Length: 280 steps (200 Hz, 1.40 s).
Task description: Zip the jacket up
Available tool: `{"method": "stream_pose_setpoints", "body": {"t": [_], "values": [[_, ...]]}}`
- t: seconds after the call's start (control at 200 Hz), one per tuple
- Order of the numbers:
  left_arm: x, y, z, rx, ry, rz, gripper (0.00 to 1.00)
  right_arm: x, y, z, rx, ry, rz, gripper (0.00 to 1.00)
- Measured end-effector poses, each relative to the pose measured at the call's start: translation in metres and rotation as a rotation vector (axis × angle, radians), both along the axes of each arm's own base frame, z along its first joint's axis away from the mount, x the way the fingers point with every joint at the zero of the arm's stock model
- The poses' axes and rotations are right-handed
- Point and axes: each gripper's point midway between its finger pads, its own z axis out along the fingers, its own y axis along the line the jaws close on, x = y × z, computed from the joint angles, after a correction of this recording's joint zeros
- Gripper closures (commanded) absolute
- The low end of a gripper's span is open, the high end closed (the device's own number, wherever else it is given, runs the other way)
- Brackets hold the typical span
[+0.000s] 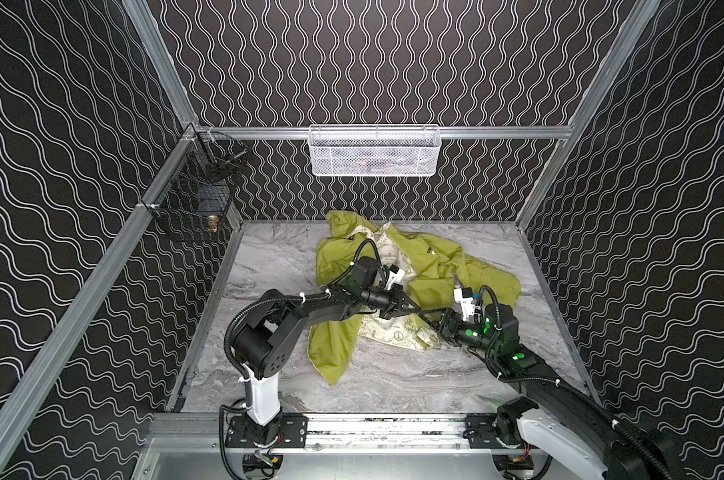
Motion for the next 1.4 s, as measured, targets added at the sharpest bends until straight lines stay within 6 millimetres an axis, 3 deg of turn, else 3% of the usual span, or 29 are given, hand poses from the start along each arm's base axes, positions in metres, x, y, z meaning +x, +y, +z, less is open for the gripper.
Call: {"method": "stream_pose_setpoints", "body": {"t": [0.09, 0.215, 0.385, 0.631, 1.401], "values": [[0.001, 0.0, 0.0, 0.002, -0.004, 0.002, 1.0, -0.003, -0.001, -0.004, 0.027, 0.014, -0.001, 0.01], [0.004, 0.0, 0.002, 0.002, -0.015, 0.008, 1.0, -0.003, 0.005, 0.009, 0.051, -0.015, 0.033, 0.02], [0.008, -0.001, 0.004, 0.0, -0.028, 0.01, 1.0, -0.014, 0.01, 0.0, 0.1, 0.022, 0.074, 0.33], [0.009, -0.003, 0.008, -0.007, -0.039, 0.005, 1.0, -0.017, 0.019, -0.004, 0.191, 0.075, 0.121, 0.56], [0.0, 0.009, 0.01, -0.014, -0.02, -0.035, 1.0, -0.001, 0.029, 0.003, 0.242, 0.05, 0.142, 0.75]]}}
